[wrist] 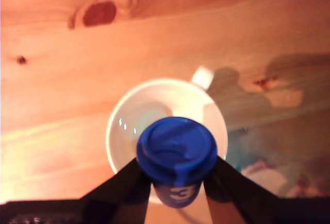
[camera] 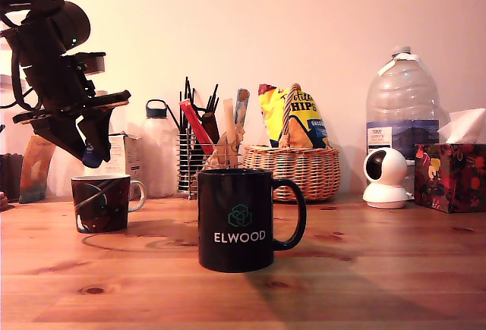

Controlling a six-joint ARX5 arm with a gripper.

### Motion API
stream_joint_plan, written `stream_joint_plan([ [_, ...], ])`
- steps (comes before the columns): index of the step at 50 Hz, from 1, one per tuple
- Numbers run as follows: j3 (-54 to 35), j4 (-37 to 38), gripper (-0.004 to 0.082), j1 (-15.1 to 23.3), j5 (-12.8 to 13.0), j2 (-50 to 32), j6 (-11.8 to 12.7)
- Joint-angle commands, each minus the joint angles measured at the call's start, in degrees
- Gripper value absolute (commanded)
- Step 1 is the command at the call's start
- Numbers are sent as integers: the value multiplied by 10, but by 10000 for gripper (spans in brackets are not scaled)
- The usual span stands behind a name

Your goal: Pick up the coffee capsules from the table one by one and drop them inside the nearest coffee cup

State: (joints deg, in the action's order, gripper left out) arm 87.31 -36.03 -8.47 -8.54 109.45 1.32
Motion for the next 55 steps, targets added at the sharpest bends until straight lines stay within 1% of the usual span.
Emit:
stream_joint_plan([
  [1, 4, 3, 74, 2, 0, 16, -3],
  [12, 4, 10, 75, 2, 0, 16, -3],
  [14, 4, 11, 89, 2, 0, 16, -3],
  [15, 4, 12, 113, 2, 0, 16, -3],
  [17, 4, 14, 211, 2, 0, 16, -3],
  [19, 5, 14, 356, 2, 0, 16, -4],
  [21, 5, 14, 520, 2, 0, 16, -5],
  [23, 5, 14, 622, 3, 0, 16, -5],
  [25, 5, 14, 666, 4, 0, 16, -5],
  [26, 5, 14, 669, 4, -1, 16, -17],
  [32, 5, 19, 660, 4, -1, 15, -19],
  [33, 5, 19, 655, 4, -1, 15, -23],
  [37, 5, 19, 654, 4, -1, 15, -28],
  [43, 5, 18, 650, 4, -1, 15, -31],
  [50, 5, 11, 566, 4, -5, 7, -33],
  [53, 6, 7, 517, 3, -9, -1, -33],
  [55, 6, 2, 466, 3, -12, -7, -33],
])
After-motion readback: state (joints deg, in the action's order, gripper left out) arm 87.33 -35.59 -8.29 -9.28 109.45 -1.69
